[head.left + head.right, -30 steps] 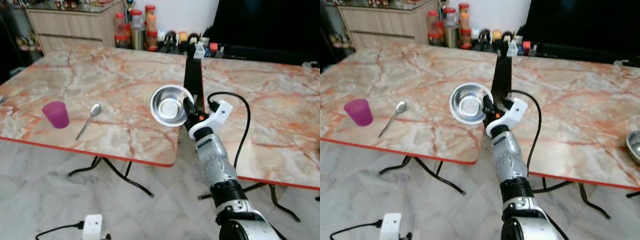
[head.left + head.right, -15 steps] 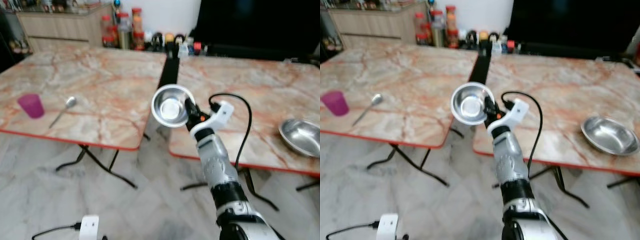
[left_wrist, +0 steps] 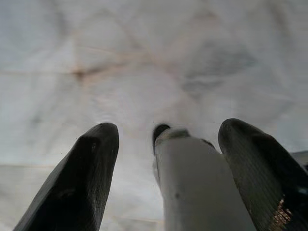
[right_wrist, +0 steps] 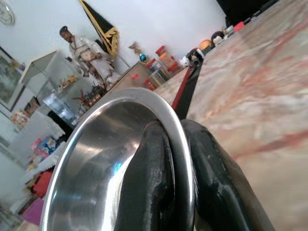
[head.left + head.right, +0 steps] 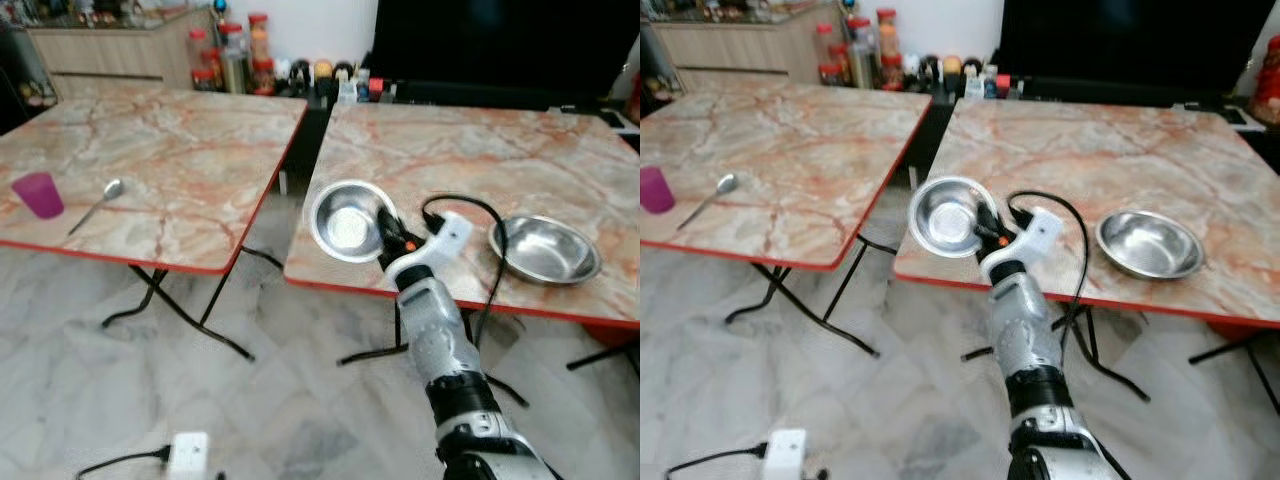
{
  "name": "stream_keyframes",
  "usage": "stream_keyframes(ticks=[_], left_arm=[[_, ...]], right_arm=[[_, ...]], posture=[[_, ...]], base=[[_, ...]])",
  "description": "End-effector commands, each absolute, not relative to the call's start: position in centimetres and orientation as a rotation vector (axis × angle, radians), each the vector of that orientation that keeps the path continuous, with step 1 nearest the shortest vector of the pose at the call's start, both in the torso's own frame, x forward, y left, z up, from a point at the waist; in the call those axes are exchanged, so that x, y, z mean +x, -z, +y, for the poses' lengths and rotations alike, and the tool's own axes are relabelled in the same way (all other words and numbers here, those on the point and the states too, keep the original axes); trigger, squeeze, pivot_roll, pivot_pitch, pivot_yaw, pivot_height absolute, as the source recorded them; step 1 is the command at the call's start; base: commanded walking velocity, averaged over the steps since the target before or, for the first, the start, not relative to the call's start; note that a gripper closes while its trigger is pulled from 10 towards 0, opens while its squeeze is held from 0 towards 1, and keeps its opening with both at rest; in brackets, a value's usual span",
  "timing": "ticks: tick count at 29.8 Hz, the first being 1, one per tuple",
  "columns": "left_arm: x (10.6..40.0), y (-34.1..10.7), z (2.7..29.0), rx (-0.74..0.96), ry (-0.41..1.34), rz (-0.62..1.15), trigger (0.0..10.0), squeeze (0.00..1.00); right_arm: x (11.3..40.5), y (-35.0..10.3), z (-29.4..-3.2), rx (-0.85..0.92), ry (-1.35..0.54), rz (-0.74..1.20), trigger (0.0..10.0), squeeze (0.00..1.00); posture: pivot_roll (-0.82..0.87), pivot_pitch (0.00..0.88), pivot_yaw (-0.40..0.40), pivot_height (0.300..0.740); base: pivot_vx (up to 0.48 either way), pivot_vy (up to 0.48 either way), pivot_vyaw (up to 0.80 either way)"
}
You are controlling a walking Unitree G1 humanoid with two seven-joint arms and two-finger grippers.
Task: Setting the table
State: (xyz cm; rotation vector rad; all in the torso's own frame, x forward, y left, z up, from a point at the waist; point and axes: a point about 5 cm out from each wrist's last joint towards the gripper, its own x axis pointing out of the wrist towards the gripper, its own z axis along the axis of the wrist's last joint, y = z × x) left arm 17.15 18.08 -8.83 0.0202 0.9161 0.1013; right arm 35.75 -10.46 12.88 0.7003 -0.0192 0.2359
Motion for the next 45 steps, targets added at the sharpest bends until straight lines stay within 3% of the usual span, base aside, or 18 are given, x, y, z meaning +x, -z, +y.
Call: stream_keyframes(ticks=[1, 20, 45], left_arm=[[17.06, 8.75, 19.14, 0.038, -0.126, 0.919, 10.0, 0.0], [17.38, 8.6, 19.23, 0.025, -0.142, 0.909, 10.0, 0.0], [17.63, 8.33, 19.64, -0.023, -0.185, 0.868, 10.0, 0.0]], right_arm=[[35.96, -13.87, -9.98, 0.7, -0.252, -0.046, 10.0, 0.0], [36.15, -14.07, -10.2, 0.704, -0.236, -0.05, 10.0, 0.0], [36.33, -14.2, -10.52, 0.664, -0.211, -0.061, 10.0, 0.0]], posture=[[-0.03, 0.0, -0.033, 0.74], [-0.02, 0.0, -0.037, 0.74], [-0.02, 0.0, -0.038, 0.74]], base=[[0.0, -0.285, 0.0], [0.0, -0.279, 0.0], [0.07, 0.0, -0.1]])
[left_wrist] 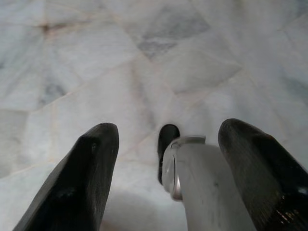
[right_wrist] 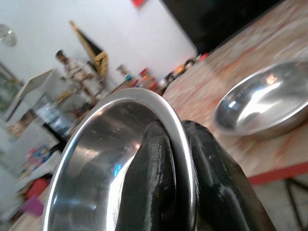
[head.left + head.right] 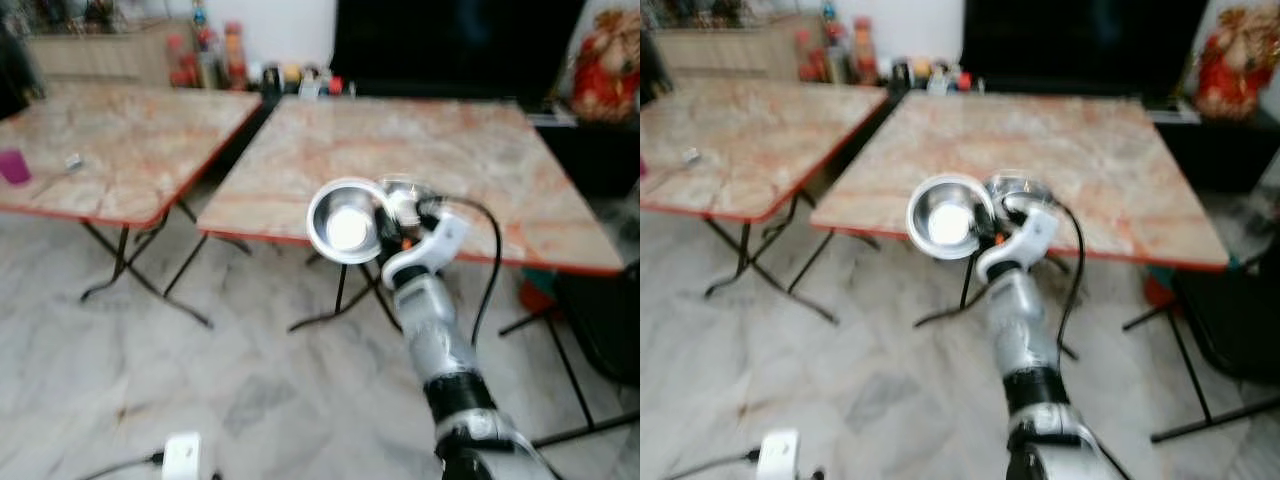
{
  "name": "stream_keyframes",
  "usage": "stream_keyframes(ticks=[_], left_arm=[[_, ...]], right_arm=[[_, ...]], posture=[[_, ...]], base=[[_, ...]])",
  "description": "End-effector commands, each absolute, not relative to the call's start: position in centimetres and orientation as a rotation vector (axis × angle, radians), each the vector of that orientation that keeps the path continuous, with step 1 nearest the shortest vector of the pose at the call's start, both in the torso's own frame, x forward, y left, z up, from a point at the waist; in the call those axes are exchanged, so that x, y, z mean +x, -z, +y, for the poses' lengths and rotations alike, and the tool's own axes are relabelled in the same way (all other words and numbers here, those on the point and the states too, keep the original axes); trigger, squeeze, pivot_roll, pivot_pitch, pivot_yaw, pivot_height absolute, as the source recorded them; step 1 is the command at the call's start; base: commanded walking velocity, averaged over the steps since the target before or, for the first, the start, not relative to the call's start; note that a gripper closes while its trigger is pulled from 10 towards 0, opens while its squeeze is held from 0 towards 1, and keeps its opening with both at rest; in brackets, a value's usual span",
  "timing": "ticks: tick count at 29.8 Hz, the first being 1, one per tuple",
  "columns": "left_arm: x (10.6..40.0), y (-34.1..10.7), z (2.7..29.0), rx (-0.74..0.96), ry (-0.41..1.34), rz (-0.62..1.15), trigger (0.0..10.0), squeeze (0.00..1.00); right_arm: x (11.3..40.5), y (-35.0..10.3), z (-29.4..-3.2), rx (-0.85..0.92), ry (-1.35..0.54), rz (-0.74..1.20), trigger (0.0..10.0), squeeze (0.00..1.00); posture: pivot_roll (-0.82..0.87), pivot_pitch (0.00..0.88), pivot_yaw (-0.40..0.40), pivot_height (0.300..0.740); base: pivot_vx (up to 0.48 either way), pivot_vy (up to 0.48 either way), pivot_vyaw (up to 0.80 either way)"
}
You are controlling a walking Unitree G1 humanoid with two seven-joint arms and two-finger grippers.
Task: Setting the table
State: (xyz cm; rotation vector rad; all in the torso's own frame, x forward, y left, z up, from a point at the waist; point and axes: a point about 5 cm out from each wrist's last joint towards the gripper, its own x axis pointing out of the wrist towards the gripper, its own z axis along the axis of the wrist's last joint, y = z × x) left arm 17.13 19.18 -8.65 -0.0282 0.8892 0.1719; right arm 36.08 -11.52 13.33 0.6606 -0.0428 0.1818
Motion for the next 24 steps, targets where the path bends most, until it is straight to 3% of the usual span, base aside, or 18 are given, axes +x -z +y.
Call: stream_keyframes(ticks=[1, 11, 16, 24], left_arm=[[17.63, 8.34, 19.61, -0.025, -0.185, 0.868, 10.0, 0.0], [17.6, 8.4, 19.35, -0.026, -0.178, 0.872, 10.0, 0.0], [17.63, 8.39, 19.31, -0.026, -0.176, 0.871, 10.0, 0.0], [17.75, 8.37, 19.07, -0.028, -0.17, 0.869, 10.0, 0.0]], right_arm=[[36.34, -14.23, -10.51, 0.663, -0.212, -0.061, 10.0, 0.0], [36.38, -14.16, -10.42, 0.669, -0.215, -0.054, 10.0, 0.0], [36.4, -14.2, -10.4, 0.672, -0.219, -0.053, 10.0, 0.0], [36.45, -14.31, -10.31, 0.666, -0.218, -0.062, 10.0, 0.0]], posture=[[-0.02, 0.0, -0.038, 0.74], [-0.03, 0.0, -0.038, 0.74], [-0.03, 0.0, -0.04, 0.74], [-0.02, 0.0, -0.045, 0.74]], base=[[0.255, 0.0, 0.0], [0.259, 0.0, 0.0], [0.262, 0.0, -0.63], [0.265, 0.0, 0.0]])
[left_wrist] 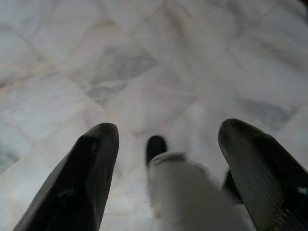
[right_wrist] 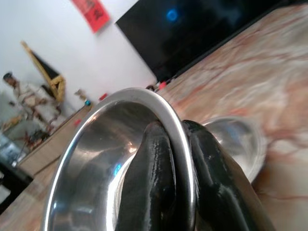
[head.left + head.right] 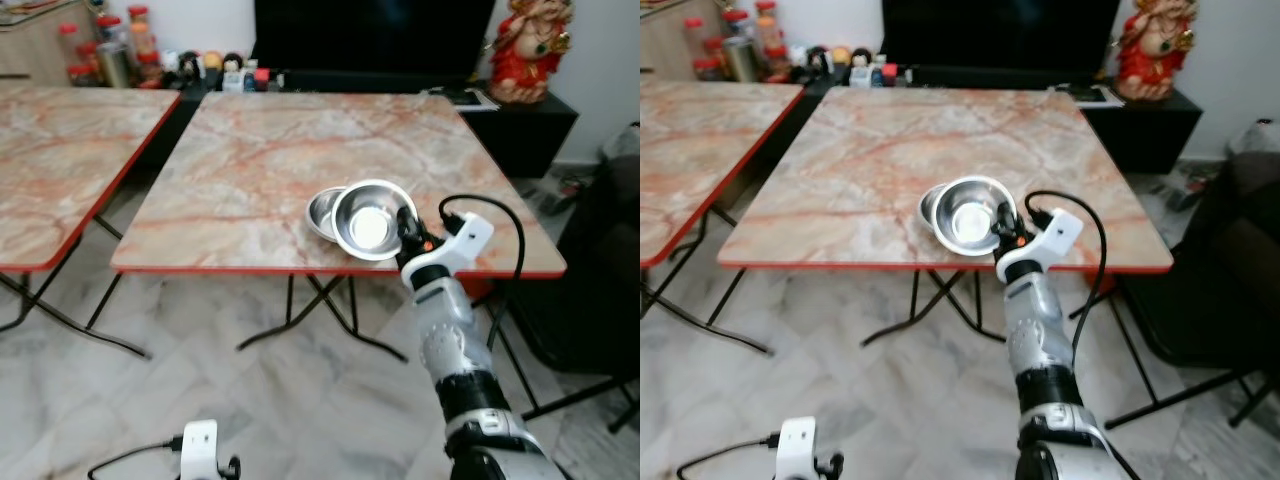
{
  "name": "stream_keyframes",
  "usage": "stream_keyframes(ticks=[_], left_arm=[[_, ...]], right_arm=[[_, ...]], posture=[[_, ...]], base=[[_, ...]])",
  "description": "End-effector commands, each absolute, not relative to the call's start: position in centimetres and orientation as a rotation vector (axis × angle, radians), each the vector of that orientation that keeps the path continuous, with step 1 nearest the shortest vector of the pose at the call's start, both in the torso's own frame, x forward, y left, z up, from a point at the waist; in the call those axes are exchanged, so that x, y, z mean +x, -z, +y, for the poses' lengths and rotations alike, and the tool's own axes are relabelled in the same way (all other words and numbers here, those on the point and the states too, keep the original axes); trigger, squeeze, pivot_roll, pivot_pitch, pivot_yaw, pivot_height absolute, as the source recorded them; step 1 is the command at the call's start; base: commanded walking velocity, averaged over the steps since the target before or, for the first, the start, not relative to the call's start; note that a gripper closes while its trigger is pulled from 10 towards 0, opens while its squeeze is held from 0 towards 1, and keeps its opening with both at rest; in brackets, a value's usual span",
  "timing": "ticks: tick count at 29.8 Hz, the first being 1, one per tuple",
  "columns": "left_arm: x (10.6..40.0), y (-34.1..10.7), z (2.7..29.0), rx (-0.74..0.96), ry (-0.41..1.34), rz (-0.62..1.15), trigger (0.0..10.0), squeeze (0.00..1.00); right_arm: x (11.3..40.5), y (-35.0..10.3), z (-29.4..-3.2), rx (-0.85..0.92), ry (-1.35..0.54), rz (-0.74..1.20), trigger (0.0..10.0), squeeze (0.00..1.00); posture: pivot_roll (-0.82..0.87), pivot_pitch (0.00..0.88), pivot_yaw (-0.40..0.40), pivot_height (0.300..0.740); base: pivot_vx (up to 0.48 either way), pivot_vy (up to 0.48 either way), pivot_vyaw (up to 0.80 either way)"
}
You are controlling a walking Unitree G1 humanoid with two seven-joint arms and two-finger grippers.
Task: Setting the table
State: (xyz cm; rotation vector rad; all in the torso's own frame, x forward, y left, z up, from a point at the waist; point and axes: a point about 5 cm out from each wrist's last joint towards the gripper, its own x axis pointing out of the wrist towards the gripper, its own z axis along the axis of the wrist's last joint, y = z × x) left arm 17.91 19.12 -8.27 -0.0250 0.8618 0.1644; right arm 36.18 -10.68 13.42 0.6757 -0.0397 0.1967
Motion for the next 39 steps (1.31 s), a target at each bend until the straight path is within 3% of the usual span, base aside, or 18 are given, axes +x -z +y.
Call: stream_keyframes(ticks=[1, 13, 19, 39], left_arm=[[17.77, 8.36, 19.04, -0.028, -0.17, 0.869, 10.0, 0.0], [17.7, 8.41, 18.97, -0.032, -0.173, 0.872, 10.0, 0.0], [17.7, 8.41, 18.96, -0.032, -0.172, 0.872, 10.0, 0.0], [17.74, 8.43, 18.68, -0.036, -0.167, 0.873, 10.0, 0.0]], right_arm=[[36.46, -14.31, -10.3, 0.666, -0.218, -0.061, 10.0, 0.0], [36.44, -14.41, -10.38, 0.627, -0.222, -0.076, 10.0, 0.0], [36.39, -14.62, -10.17, 0.611, -0.238, -0.087, 10.0, 0.0], [36.41, -14.38, -10.18, 0.63, -0.227, -0.073, 10.0, 0.0]], posture=[[-0.02, 0.0, -0.045, 0.74], [-0.03, 0.0, -0.047, 0.74], [-0.03, 0.0, -0.049, 0.74], [-0.03, 0.0, -0.053, 0.74]], base=[[0.266, 0.0, 0.0], [0.266, 0.0, 0.0], [0.265, 0.0, 0.73], [0.264, 0.0, 0.0]])
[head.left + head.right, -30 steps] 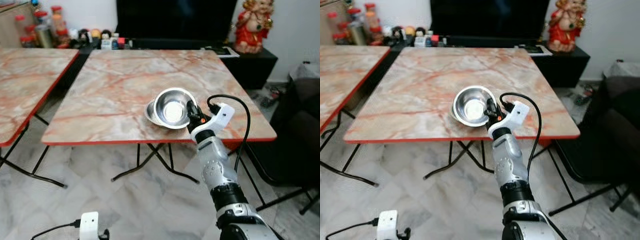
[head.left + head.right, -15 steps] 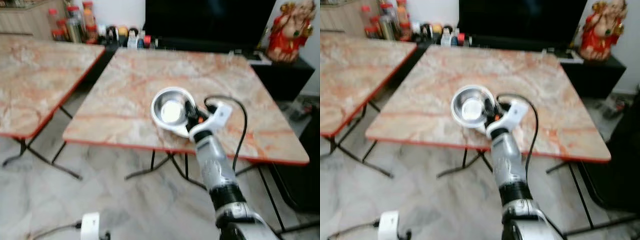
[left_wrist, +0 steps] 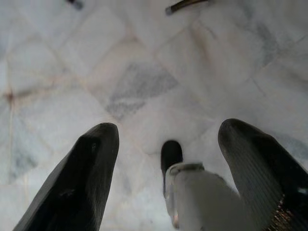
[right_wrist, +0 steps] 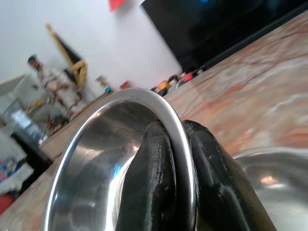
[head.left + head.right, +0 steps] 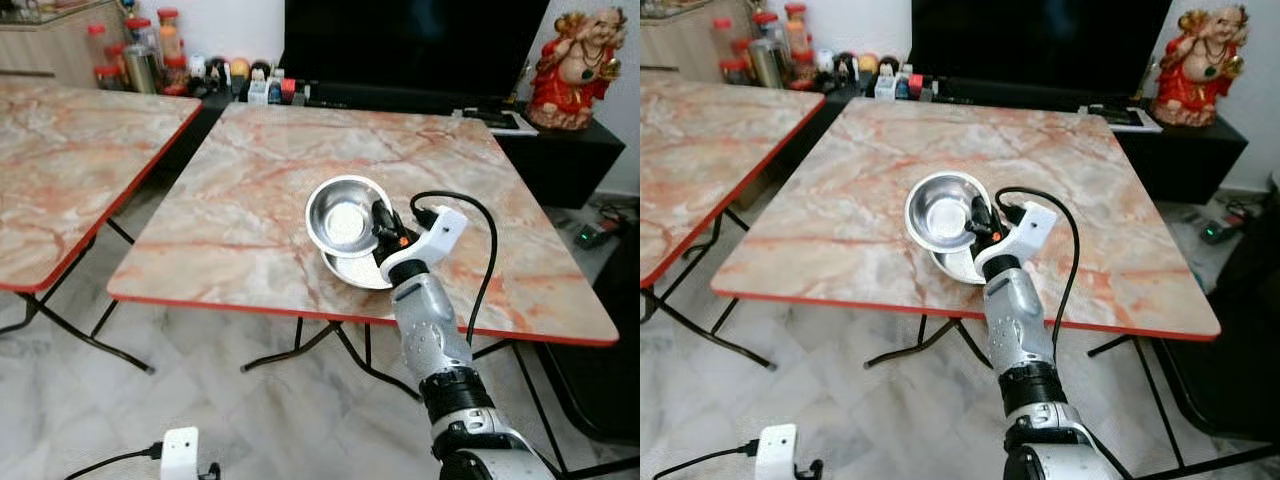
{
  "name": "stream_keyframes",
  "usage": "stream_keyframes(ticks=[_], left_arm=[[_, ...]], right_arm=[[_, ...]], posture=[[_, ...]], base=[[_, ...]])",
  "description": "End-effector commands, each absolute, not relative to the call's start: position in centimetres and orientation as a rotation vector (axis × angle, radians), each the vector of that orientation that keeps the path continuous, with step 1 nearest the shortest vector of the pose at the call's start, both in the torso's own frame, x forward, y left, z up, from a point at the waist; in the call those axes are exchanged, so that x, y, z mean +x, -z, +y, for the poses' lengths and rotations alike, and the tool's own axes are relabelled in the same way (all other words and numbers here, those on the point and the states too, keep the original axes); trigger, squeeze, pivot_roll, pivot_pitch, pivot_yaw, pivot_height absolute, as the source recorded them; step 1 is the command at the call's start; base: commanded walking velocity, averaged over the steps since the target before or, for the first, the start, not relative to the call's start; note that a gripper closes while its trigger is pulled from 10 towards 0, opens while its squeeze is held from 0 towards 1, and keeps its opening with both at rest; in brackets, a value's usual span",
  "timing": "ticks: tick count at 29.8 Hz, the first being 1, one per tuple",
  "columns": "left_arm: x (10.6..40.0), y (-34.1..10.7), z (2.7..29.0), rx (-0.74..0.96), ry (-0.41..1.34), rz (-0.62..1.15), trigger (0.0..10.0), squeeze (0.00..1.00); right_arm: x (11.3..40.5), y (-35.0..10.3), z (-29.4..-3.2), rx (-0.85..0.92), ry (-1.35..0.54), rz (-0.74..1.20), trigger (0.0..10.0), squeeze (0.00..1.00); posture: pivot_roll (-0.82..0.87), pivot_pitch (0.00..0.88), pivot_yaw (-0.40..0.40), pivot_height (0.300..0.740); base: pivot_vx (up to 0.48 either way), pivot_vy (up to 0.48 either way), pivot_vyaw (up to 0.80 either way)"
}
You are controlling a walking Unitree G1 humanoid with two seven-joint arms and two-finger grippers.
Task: Setting the table
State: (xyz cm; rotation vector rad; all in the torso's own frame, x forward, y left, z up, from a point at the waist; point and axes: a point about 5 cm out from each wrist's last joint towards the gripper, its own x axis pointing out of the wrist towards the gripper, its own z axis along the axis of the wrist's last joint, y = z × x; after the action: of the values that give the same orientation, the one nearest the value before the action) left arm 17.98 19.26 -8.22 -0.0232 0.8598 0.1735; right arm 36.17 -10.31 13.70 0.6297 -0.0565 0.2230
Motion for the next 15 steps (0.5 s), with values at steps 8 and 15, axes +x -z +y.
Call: stream_keyframes(ticks=[8, 15], left_arm=[[17.64, 8.47, 18.75, -0.036, -0.167, 0.876, 10.0, 0.0], [17.66, 8.46, 18.7, -0.036, -0.166, 0.875, 10.0, 0.0]], right_arm=[[36.4, -14.3, -10.09, 0.645, -0.23, -0.067, 10.0, 0.0], [36.36, -14.29, -10.07, 0.637, -0.229, -0.073, 10.0, 0.0]], posture=[[-0.03, 0.0, -0.05, 0.74], [-0.02, 0.0, -0.051, 0.74]], base=[[0.265, 0.0, -0.18], [0.262, 0.0, -0.1]])
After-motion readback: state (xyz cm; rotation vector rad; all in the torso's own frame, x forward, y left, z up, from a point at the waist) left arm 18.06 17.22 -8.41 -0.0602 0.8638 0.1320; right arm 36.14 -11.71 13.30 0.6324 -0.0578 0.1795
